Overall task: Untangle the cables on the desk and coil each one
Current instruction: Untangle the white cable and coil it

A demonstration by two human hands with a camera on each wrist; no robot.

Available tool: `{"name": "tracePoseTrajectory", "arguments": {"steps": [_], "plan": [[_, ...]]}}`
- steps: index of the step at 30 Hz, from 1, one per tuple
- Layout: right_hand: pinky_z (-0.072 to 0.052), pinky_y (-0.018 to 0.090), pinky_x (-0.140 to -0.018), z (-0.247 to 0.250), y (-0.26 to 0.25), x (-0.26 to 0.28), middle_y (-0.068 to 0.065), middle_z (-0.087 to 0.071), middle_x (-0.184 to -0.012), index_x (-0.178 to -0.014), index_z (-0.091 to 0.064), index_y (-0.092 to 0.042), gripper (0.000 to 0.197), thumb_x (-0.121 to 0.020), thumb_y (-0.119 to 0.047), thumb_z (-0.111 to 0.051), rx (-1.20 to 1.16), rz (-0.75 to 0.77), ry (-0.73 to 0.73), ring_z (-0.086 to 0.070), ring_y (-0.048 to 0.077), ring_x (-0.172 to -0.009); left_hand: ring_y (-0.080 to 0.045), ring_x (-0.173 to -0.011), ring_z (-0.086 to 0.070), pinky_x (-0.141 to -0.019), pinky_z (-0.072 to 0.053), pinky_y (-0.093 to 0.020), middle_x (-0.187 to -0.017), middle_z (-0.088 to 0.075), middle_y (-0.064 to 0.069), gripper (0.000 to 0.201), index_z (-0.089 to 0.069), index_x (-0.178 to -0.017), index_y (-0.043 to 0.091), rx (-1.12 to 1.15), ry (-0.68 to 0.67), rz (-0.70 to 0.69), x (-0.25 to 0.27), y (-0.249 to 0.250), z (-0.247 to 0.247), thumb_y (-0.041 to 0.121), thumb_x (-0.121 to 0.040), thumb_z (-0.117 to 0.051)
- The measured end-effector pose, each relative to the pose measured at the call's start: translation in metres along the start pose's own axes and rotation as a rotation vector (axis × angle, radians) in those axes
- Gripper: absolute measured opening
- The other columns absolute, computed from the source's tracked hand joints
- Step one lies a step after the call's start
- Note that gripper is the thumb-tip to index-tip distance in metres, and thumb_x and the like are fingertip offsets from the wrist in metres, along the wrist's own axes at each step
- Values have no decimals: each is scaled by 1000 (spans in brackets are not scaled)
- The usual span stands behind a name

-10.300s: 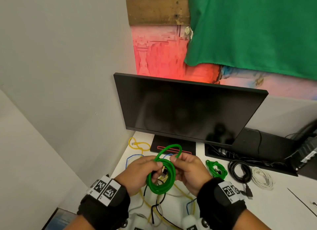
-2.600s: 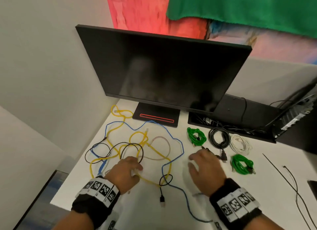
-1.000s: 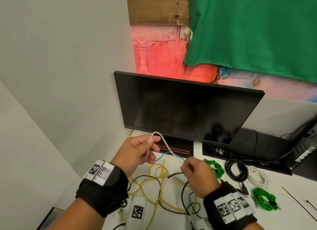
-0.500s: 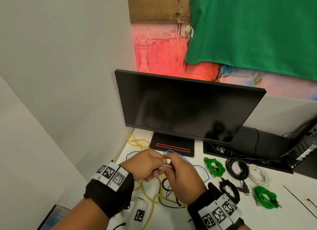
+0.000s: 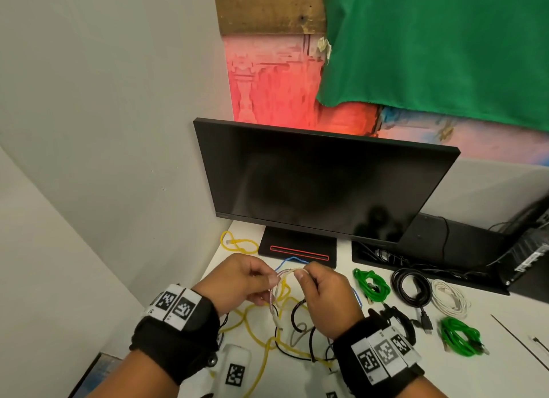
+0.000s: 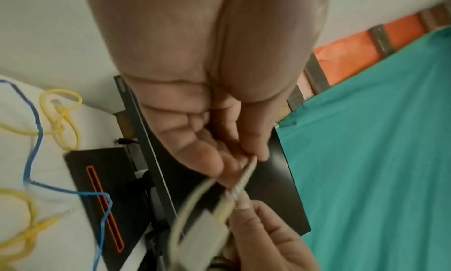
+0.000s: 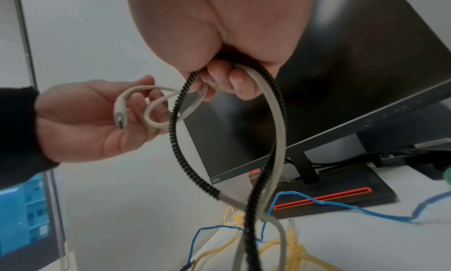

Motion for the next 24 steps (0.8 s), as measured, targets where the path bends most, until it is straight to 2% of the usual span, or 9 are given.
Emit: {"name": "tracePoseTrajectory", "arguments": {"steps": [4, 7, 10, 14, 17, 19, 21, 23, 24], "plan": [[-34, 21, -58, -3, -3, 0, -7, -48, -66, -74, -52, -14, 34, -102, -33, -49, 20, 39, -13, -46, 9, -64, -17, -65, -63, -65, -51, -28, -71, -66, -11, 19, -68, -77, 8, 187, 59, -21, -2, 2, -3, 14, -94, -61], [-35, 25, -60, -12, -7, 6, -9, -45, -66, -75, -48, -17, 33, -103, -35, -45, -8, 40, -88, -44, 9, -64, -10, -69, -55, -68, -44, -26, -70, -61, 1, 29, -65, -70, 19, 91, 190, -94, -7, 3, -10, 19, -98, -55], [-38, 26, -60, -18, -10, 10, -9, -49, -66, -77, -49, -21, 30, -104, -33, -43, -93, 30, -70, -47, 9, -64, -4, -65, -52, -66, -43, -21, -68, -59, 8, 23, -63, -76, 21, -17, 258, -203, -12, 3, -20, 17, -97, -55], [-42, 26, -59, -13, -5, 8, -7, -55, -68, -76, -48, -31, 28, -104, -31, -42, -206, 2, 6, -51, 8, -65, -2, -66, -60, -67, -49, -17, -73, -67, 8, 14, -68, -93, 26, -193, 144, -239, -12, -11, -24, 19, -97, -57], [-37, 16, -56, -12, 1, 6, -15, -55, -64, -74, -52, -35, 28, -98, -43, -42, -322, -8, -68, -49, 4, -60, -8, -68, -62, -70, -54, -28, -80, -69, 2, 11, -71, -89, 21, -249, 122, -218, -8, -17, -22, 15, -92, -62], [-37, 24, -57, -12, 5, 5, -13, -50, -56, -74, -55, -31, 33, -92, -55, -41, -441, -79, -135, -43, 4, -53, -17, -78, -62, -75, -52, -34, -86, -67, -6, 8, -72, -75, 13, -171, 198, -252, -6, -15, -18, 9, -80, -70], [-36, 29, -54, -13, 8, 4, -9, -45, -52, -71, -56, -28, 40, -86, -63, -41, -533, -141, -183, -40, 11, -52, -22, -83, -62, -78, -50, -34, -84, -66, -11, 4, -68, -61, 10, 71, 212, -234, -4, -11, -15, 10, -65, -68], [-35, 29, -52, -14, 8, 3, -9, -44, -51, -70, -55, -28, 41, -84, -65, -42, -550, -147, -190, -40, 13, -51, -26, -70, -60, -73, -48, -36, -71, -62, -17, 12, -62, -57, 7, 440, 104, -166, -2, -8, -19, 16, -64, -66], [-35, 29, -52, -14, 7, 3, -10, -43, -52, -70, -54, -29, 41, -84, -65, -42, -552, -136, -183, -40, 12, -51, -25, -62, -56, -68, -46, -37, -64, -57, -17, 22, -58, -59, 7, 599, 52, -128, -1, -6, -23, 23, -72, -66]]}}
Point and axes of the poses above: each hand's wrist, its own x-axis away from the middle knuckle, its own z-axis out of the back of the hand, y = z × x, the point moved 2 cm from there along -x, towards the middle knuckle
